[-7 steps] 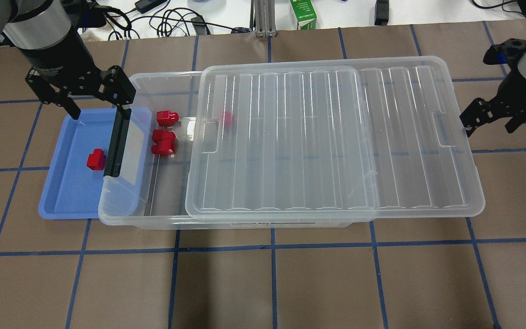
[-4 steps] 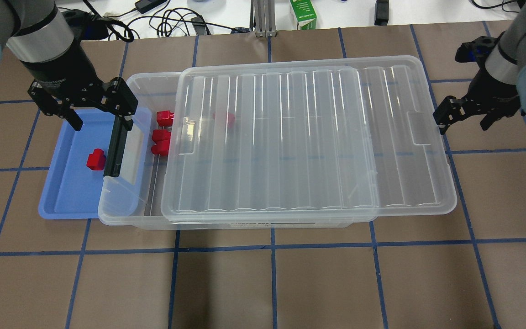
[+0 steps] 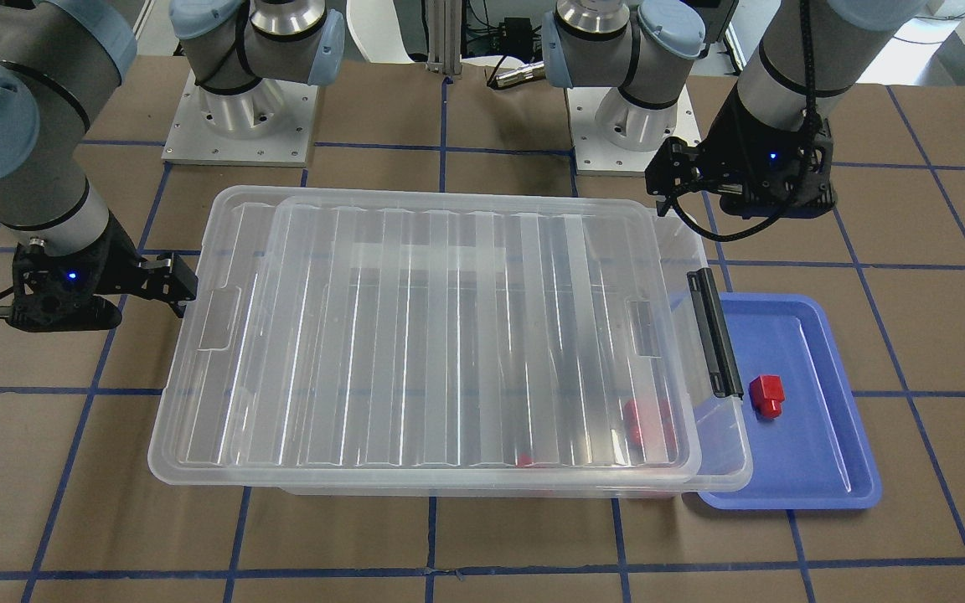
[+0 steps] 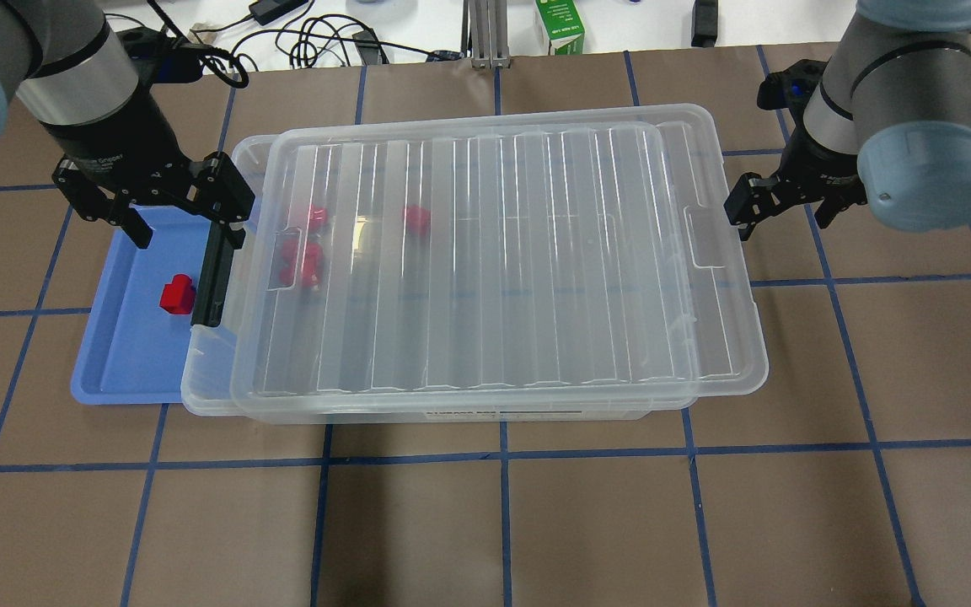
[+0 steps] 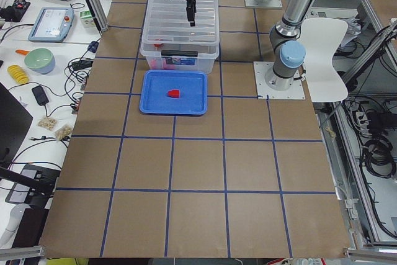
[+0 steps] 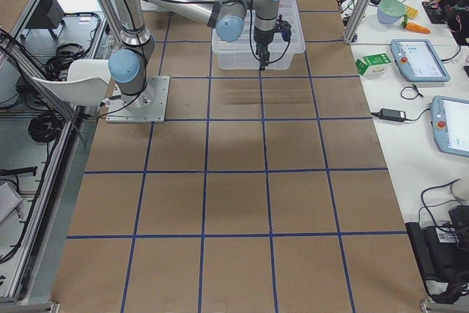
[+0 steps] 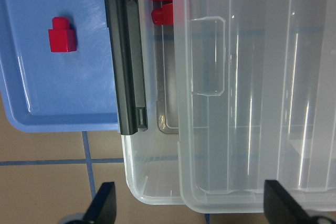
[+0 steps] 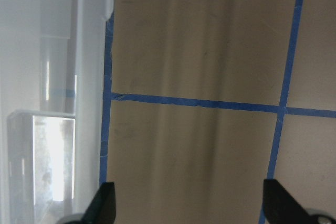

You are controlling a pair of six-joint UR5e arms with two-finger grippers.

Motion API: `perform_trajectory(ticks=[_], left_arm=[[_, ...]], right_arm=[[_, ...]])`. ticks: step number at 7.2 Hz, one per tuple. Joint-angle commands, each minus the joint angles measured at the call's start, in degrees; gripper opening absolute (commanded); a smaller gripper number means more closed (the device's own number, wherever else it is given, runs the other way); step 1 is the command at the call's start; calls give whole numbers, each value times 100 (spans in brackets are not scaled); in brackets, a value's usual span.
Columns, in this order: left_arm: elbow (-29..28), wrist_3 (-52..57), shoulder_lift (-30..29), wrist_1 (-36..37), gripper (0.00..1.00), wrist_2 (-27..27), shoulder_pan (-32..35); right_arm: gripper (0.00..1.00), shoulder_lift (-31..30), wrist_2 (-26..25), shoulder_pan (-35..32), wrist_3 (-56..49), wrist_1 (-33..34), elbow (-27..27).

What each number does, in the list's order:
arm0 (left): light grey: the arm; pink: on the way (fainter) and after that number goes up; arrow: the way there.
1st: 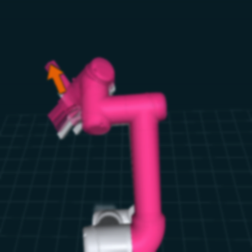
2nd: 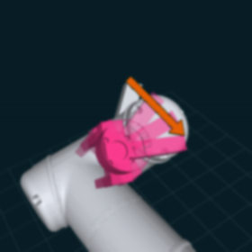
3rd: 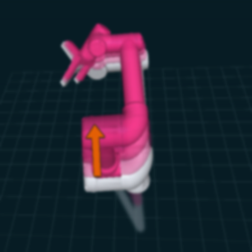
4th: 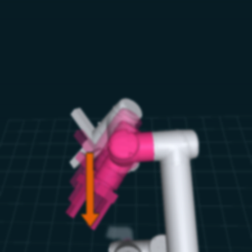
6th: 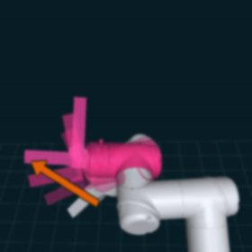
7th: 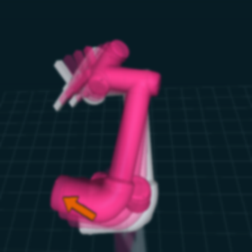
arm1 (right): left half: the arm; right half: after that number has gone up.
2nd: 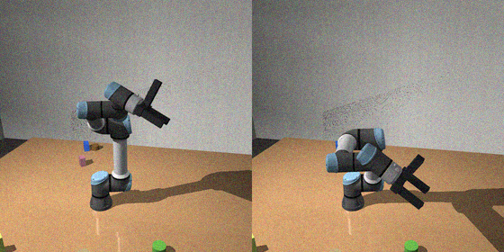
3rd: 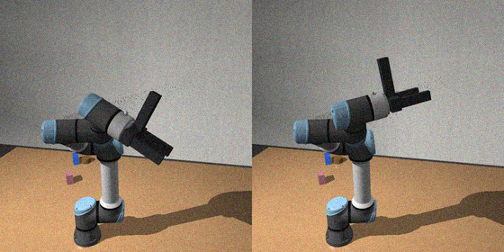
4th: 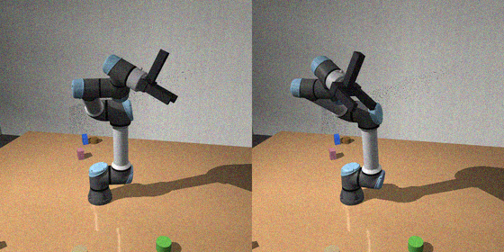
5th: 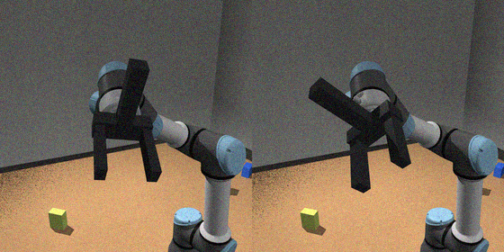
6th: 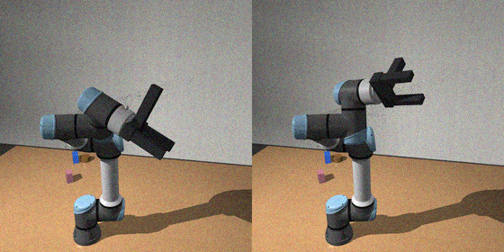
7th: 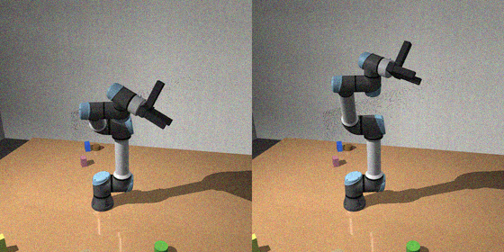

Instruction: Place red block in blue tray from box

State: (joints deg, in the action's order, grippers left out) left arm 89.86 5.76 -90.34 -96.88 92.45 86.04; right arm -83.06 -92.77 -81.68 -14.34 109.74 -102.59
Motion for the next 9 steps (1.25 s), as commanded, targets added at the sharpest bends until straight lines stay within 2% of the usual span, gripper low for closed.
perform_trajectory(ticks=[1,4,5,7,8,9], left_arm=[[14,-31,7,-6,100,18,0],[5,-58,-28,-6,100,10,0],[5,-66,-45,2,100,-34,9],[5,-75,-63,11,100,-34,26],[5,-136,-89,29,100,-43,96],[5,-302,-116,38,100,1,166]], right_arm=[[100,9,101,-302,36,47,3],[100,62,93,-199,-51,83,326],[100,1,67,-164,-43,-231,650],[100,-313,58,-172,1,-1405,1387],[100,-620,66,-190,45,-1934,1609],[100,-963,75,-207,150,-2122,1585]])
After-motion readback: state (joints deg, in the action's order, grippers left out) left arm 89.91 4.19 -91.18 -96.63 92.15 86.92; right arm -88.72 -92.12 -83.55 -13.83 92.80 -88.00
